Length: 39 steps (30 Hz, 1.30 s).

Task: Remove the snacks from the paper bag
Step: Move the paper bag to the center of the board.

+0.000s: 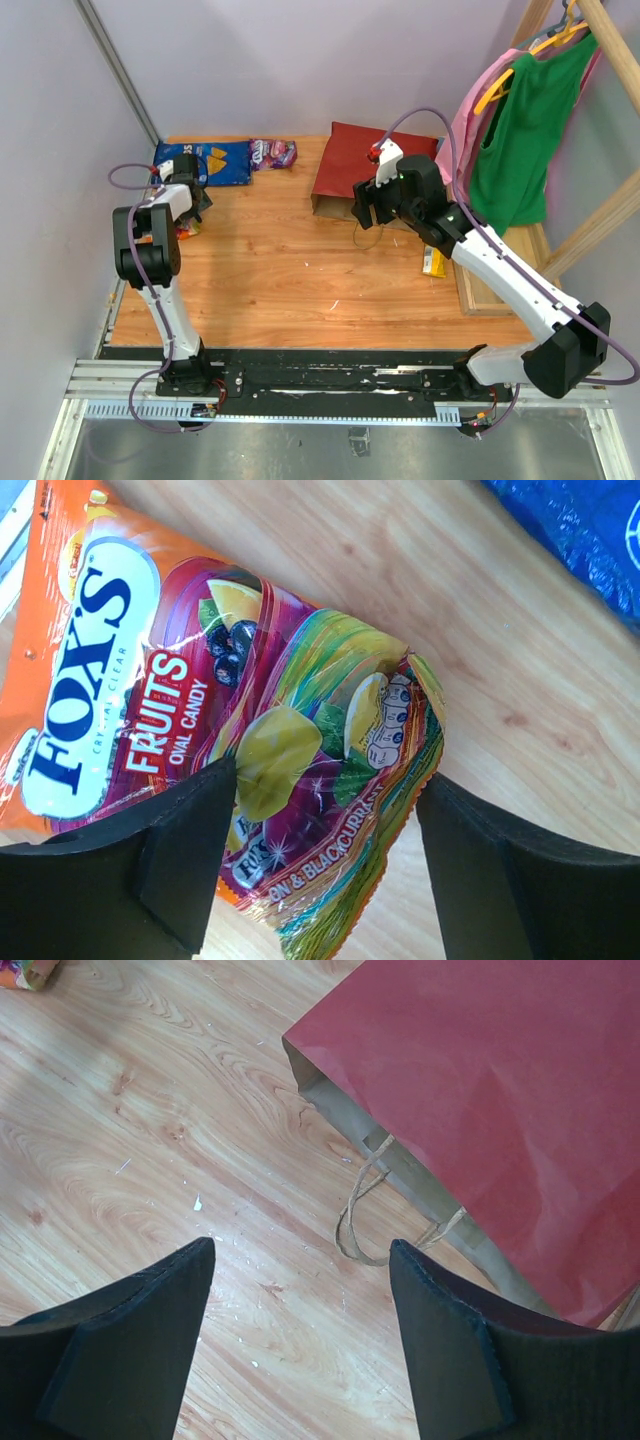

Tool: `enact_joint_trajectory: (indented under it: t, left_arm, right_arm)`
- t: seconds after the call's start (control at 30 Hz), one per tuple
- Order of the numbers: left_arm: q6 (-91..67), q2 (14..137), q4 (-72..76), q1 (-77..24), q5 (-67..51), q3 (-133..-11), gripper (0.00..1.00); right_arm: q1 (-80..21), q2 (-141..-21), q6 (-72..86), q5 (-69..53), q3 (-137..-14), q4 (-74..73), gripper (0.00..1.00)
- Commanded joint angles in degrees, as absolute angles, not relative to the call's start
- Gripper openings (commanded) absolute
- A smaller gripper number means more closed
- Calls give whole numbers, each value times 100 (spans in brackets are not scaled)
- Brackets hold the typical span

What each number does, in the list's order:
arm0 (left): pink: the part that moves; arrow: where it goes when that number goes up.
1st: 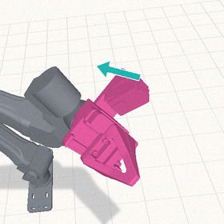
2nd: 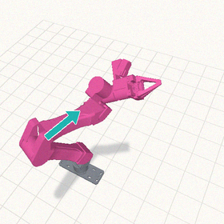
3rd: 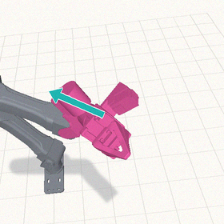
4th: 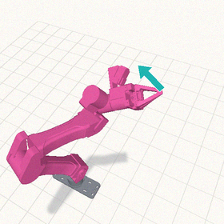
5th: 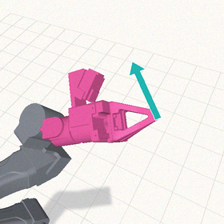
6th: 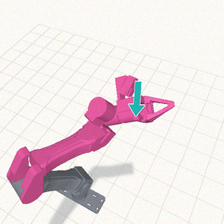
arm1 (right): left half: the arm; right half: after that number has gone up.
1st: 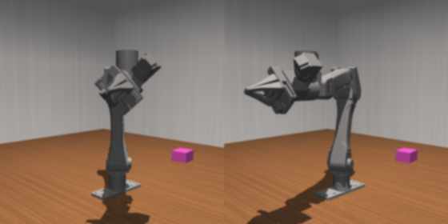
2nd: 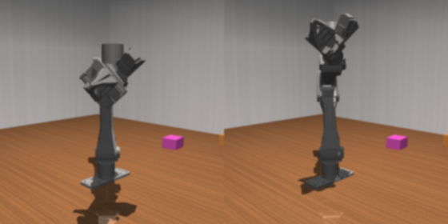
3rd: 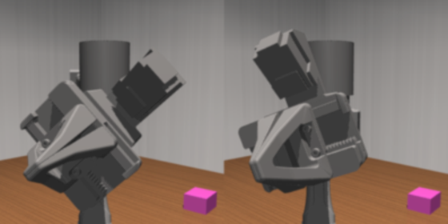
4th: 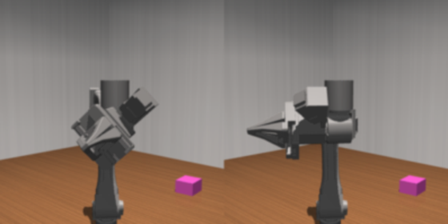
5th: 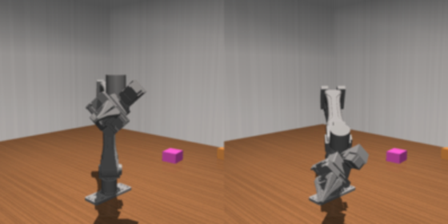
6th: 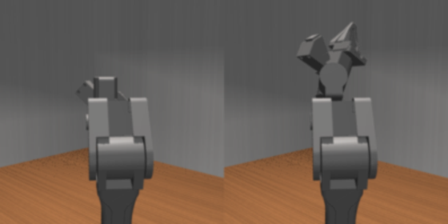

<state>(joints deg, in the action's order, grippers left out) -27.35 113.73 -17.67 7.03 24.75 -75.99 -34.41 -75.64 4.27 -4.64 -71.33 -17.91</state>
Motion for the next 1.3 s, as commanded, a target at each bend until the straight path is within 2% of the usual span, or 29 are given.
enact_joint_trajectory:
  t: [0.0,0.27,0.4,0.5,0.9,0.97,1.03,1.13,1.23,1.27]
  left_arm:
    - [-2764,11966,-1816,762,2094,-7786,75]
    - [-2247,11963,-1489,677,1641,-7557,71]
    - [-1890,11861,-1390,677,1450,-7471,64]
    - [-1536,11774,-1304,669,1260,-7429,64]
    - [853,11288,-555,-216,1484,-6940,71]
    - [868,11150,-488,-220,1453,-6897,73]
    - [847,10960,-484,-224,1477,-6899,77]
    - [766,10485,-449,-227,1596,-6866,89]
    - [555,9631,-431,-228,1440,-6778,99]
    - [424,9315,-377,-254,1159,-6714,99]
  right_arm:
    - [-3518,-7411,325,-328,-7049,-1776,72]
    - [-3513,-7530,382,-342,-7092,-1730,72]
    - [-3517,-7595,433,-401,-7126,-1703,72]
    - [-3521,-7657,485,-462,-7166,-1685,72]
    - [-3603,-7840,590,-585,-7278,-1630,72]
    - [-3612,-7825,582,-559,-7276,-1642,72]
    - [-3612,-7801,580,-525,-7253,-1638,72]
    - [-3612,-7733,584,-497,-7209,-1607,73]
    - [-3612,-7495,611,-494,-7031,-1444,79]
    - [-3606,-7376,636,-478,-6925,-1347,82]
